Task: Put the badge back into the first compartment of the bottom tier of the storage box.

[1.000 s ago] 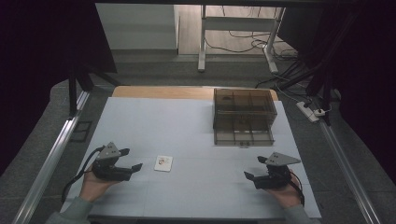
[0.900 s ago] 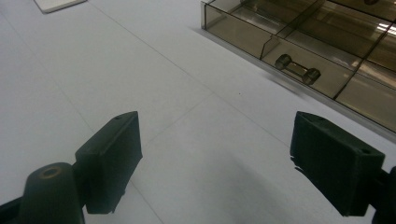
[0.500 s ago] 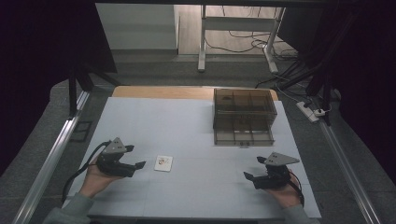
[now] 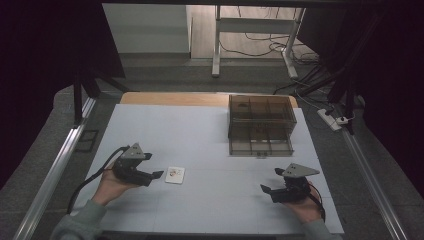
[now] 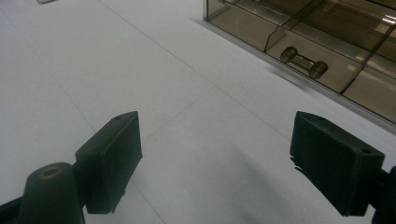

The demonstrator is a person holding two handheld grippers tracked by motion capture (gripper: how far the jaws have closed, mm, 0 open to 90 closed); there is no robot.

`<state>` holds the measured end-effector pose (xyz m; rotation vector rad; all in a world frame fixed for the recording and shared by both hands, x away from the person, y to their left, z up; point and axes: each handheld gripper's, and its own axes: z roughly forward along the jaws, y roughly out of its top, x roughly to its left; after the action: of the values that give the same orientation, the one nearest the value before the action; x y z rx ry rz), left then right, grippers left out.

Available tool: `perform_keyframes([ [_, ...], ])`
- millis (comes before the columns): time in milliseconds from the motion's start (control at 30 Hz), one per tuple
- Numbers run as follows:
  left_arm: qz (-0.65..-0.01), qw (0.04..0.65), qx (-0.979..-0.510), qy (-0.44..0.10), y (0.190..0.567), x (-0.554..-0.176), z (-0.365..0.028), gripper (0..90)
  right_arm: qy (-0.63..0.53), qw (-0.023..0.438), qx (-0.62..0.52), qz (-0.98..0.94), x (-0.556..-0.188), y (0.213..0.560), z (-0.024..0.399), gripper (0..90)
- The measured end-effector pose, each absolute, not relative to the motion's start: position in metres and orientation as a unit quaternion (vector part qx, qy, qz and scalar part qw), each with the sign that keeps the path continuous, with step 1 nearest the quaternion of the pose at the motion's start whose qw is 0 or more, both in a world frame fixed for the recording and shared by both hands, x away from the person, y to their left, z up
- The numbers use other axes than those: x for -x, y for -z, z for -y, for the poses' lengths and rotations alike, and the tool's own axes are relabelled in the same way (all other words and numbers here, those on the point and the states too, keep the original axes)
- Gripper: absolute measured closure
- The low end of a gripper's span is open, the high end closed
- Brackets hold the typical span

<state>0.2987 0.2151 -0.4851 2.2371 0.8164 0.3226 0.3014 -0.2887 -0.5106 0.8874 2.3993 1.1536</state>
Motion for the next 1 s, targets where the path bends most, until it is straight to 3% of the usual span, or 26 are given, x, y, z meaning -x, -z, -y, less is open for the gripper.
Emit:
perform_keyframes([
  [667,-0.272,0.353,-0.890,-0.095,0.477,-0.340,-0.166,20.8,-0.406,0.163,-0.316,-0.842,-0.301,0.512,0.289,16.8],
  [1000,-0.254,0.323,-0.908,-0.084,0.487,-0.348,-0.162,20.3,-0.402,0.162,-0.315,-0.844,-0.302,0.514,0.289,16.8],
])
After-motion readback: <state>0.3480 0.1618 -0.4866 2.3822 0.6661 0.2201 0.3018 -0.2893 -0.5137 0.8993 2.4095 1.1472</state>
